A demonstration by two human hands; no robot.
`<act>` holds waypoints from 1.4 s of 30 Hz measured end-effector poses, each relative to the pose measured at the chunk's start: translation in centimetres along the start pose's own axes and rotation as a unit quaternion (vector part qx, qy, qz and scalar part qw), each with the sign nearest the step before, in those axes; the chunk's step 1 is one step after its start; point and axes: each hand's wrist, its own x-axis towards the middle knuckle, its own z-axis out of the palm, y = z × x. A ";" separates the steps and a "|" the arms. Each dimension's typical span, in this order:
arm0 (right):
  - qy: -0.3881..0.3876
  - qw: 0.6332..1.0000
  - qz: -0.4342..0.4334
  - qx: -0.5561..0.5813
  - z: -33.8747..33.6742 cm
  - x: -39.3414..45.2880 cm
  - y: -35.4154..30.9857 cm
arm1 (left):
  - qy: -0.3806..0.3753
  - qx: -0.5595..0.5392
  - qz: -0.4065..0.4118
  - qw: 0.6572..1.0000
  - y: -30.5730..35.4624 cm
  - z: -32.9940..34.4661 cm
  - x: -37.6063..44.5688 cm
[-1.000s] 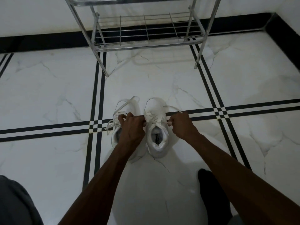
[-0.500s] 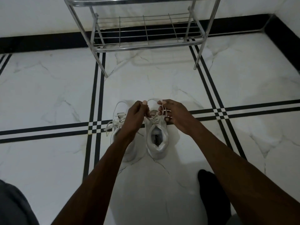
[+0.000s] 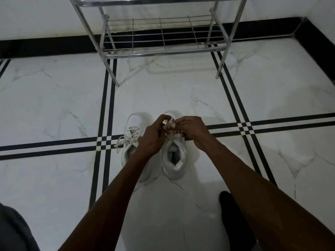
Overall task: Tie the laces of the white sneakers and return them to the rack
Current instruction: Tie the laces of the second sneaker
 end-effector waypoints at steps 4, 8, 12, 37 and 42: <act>-0.099 0.994 -0.041 -0.005 -0.4 -0.4 -0.1 | 0.013 0.003 -0.001 1.000 0.4 0.3 0.4; -0.076 0.996 -0.034 0.008 0.0 -0.4 -0.2 | 0.015 0.000 -0.004 1.000 0.6 0.4 0.4; -0.018 0.995 0.015 0.100 0.7 -0.2 0.0 | 0.014 -0.100 -0.067 0.993 0.3 0.2 0.2; 0.039 0.990 -0.082 -0.104 -1.8 -0.3 0.4 | 0.045 0.022 -0.078 0.996 -0.8 -0.7 1.2; 0.086 0.988 0.115 -0.057 -4.9 -0.5 3.1 | 0.049 0.375 -0.035 0.925 -2.9 -2.3 -0.6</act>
